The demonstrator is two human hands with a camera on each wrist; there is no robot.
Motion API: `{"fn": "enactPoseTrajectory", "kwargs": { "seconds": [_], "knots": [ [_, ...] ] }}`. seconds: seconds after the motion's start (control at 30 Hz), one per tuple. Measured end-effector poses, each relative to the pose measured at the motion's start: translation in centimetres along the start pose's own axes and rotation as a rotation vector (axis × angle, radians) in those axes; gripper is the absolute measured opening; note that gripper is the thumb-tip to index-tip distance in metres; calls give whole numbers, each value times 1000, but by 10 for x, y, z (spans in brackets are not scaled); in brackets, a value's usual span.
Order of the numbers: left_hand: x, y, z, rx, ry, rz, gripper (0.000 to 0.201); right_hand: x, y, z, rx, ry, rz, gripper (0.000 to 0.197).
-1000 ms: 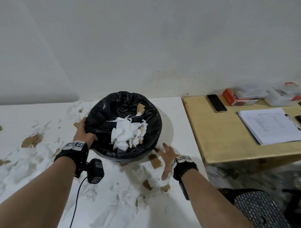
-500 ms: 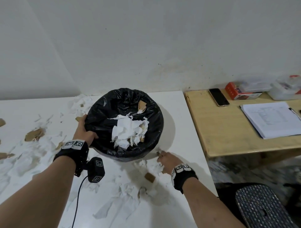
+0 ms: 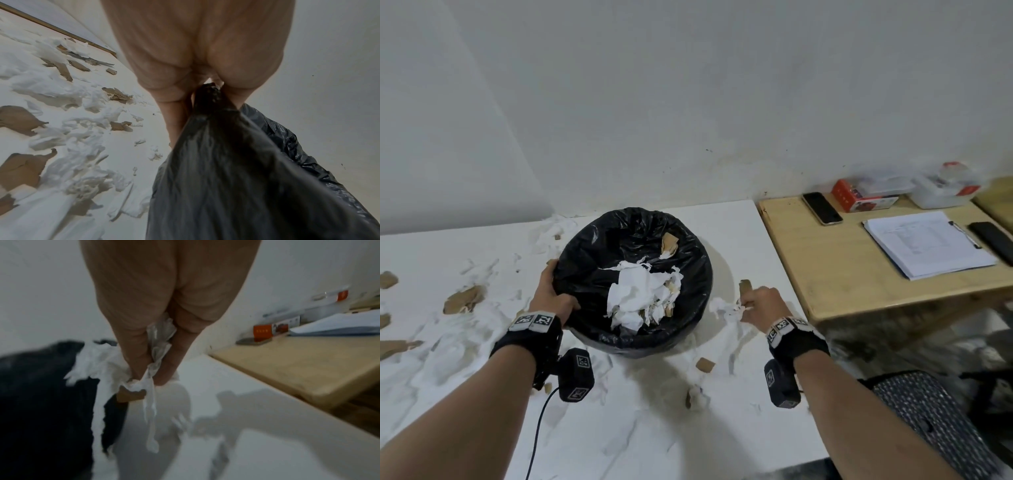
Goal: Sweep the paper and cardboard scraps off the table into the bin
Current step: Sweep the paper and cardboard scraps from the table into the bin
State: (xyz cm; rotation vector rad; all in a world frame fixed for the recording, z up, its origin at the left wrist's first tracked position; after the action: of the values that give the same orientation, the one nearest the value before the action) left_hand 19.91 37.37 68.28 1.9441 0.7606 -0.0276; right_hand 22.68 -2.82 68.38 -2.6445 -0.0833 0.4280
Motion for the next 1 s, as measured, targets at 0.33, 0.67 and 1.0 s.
{"fn": "enactPoseTrajectory", "kwargs": {
  "seconds": [0.33, 0.67, 1.0],
  "knots": [
    [-15, 7, 6, 60, -70, 26, 100, 14, -127, -77, 179, 199, -122, 31],
    [-10, 11, 20, 62, -97, 13, 98, 33, -129, -47, 244, 0, -149, 51],
    [23, 7, 24, 26, -29, 10, 96, 59, -7, -27, 134, -175, 168, 78]
  ]
}}
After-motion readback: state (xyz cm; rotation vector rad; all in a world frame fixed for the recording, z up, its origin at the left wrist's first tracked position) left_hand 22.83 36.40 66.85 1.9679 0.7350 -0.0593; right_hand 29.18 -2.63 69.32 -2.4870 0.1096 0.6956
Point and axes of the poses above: each hand's wrist, its own x-axis towards the middle knuckle, its own z-axis out of the palm, y = z × x, the point moved 4 cm from there along x, towards the middle knuckle, and after that the axes turned 1 degree about x, right-handed, at the moved point
